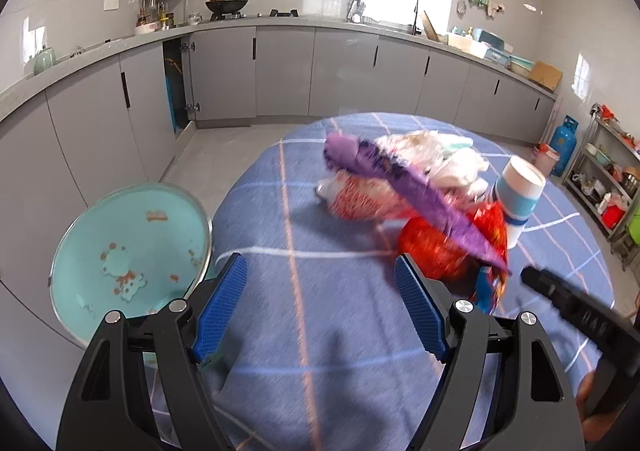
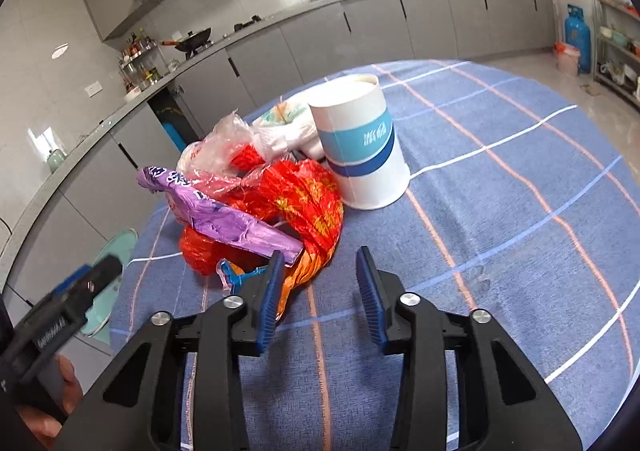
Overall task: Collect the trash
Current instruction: 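Move the right tool to the white paper cup and grasp it, then grasp the purple wrapper with the left tool while the right tool holds the cup, then carry the purple wrapper and paper cup over the teal bin and release both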
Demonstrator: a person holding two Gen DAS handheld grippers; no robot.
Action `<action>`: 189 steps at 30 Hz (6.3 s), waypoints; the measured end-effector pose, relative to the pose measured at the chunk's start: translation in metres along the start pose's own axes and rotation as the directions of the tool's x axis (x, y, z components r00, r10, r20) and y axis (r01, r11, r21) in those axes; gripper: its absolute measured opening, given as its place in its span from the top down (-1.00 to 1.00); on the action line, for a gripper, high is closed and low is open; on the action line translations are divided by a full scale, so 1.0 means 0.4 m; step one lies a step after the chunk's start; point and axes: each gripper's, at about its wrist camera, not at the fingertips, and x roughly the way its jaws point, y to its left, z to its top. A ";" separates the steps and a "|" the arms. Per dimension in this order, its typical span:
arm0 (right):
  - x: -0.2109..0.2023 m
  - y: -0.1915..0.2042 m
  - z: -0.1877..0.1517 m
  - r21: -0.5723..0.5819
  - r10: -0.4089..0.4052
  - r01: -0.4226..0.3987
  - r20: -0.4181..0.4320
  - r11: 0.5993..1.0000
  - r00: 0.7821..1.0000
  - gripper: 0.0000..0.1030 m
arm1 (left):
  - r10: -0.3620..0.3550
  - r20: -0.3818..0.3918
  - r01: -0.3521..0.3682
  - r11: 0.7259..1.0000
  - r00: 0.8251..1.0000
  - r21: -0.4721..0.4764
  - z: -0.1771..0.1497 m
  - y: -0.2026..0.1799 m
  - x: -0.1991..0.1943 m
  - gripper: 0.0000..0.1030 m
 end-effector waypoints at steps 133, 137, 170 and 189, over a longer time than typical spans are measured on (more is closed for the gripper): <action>0.060 0.621 0.041 -0.397 0.297 -0.278 -0.013 0.875 0.955 -0.09 | 0.126 0.078 -0.095 0.945 0.989 -0.313 0.067 0.468 -0.077 0.78; 0.097 0.666 0.022 -0.404 0.298 -0.297 -0.062 0.865 0.952 -0.09 | 0.139 0.066 -0.110 0.936 0.988 -0.335 0.063 0.506 -0.063 0.78; 0.263 0.675 0.004 -0.259 0.374 -0.423 -0.219 0.868 0.901 -0.31 | 0.259 -0.077 -0.269 0.887 0.963 -0.376 -0.008 0.600 0.057 -0.03; 0.136 0.553 0.012 -0.295 0.338 -0.348 -0.086 0.890 0.937 -0.33 | 0.335 -0.068 -0.339 0.887 0.940 -0.314 0.000 0.483 -0.009 -0.42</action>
